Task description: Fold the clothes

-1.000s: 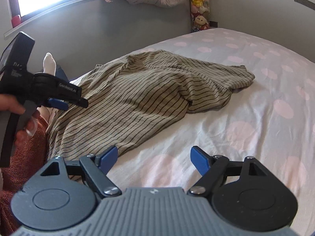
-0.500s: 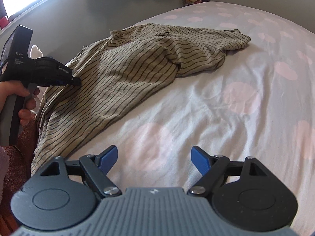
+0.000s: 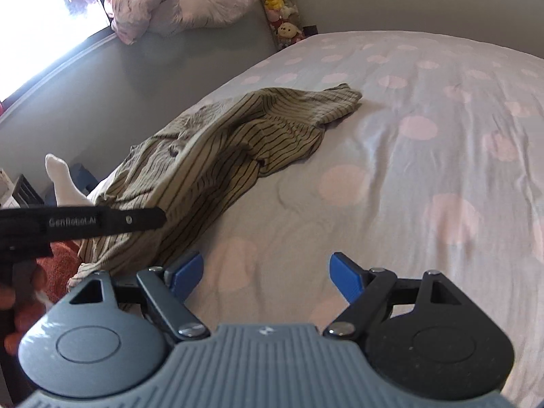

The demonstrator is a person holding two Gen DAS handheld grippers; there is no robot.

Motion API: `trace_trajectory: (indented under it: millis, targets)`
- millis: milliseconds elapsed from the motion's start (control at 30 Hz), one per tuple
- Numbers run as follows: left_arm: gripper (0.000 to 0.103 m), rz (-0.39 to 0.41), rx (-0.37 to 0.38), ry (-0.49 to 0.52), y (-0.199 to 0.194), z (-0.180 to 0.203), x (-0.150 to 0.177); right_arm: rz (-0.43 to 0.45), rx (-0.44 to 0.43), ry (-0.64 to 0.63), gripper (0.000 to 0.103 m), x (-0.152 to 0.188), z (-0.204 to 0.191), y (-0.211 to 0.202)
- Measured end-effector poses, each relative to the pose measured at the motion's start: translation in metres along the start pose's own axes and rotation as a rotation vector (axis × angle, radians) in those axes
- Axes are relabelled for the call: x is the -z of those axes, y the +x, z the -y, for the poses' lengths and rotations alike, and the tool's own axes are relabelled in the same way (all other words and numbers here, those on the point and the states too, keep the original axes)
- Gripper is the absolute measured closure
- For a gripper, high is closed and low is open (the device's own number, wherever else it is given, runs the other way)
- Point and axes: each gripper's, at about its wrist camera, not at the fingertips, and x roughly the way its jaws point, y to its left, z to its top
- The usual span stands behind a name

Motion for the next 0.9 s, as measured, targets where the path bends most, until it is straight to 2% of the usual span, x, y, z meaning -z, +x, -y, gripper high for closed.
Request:
trace_trajectory:
  millis: [100, 200, 400, 567, 733, 767, 833, 867, 900]
  targets:
    - [0.103, -0.003, 0.020, 0.054, -0.010, 0.032, 0.015, 0.046, 0.028, 0.044, 0.017, 0.001, 0.016, -0.029]
    - [0.103, -0.034, 0.096, 0.057, -0.017, 0.050, 0.030, 0.064, 0.031, 0.095, 0.016, 0.006, 0.031, -0.053]
    - [0.103, -0.103, 0.187, 0.123, -0.021, 0.088, 0.055, 0.030, -0.075, 0.172, 0.016, 0.020, 0.042, -0.074]
    - [0.103, -0.162, 0.198, 0.171, -0.017, 0.096, 0.071, 0.004, -0.112, 0.195, 0.015, 0.031, 0.044, -0.081]
    - [0.103, -0.187, 0.219, 0.210, -0.006, 0.086, 0.070, -0.107, -0.148, 0.206, 0.015, 0.042, 0.042, -0.068]
    - [0.103, -0.186, 0.222, 0.211, -0.005, 0.083, 0.065, -0.123, -0.145, 0.202, 0.019, 0.044, 0.041, -0.067]
    - [0.103, -0.186, 0.227, 0.211, -0.003, 0.077, 0.058, -0.113, -0.111, 0.165, 0.049, 0.045, 0.039, -0.074]
    - [0.103, -0.184, 0.231, 0.214, -0.002, 0.077, 0.057, -0.108, -0.094, 0.146, 0.073, 0.045, 0.037, -0.077]
    - [0.103, -0.183, 0.240, 0.218, -0.003, 0.079, 0.057, -0.103, -0.077, 0.127, 0.080, 0.045, 0.036, -0.081]
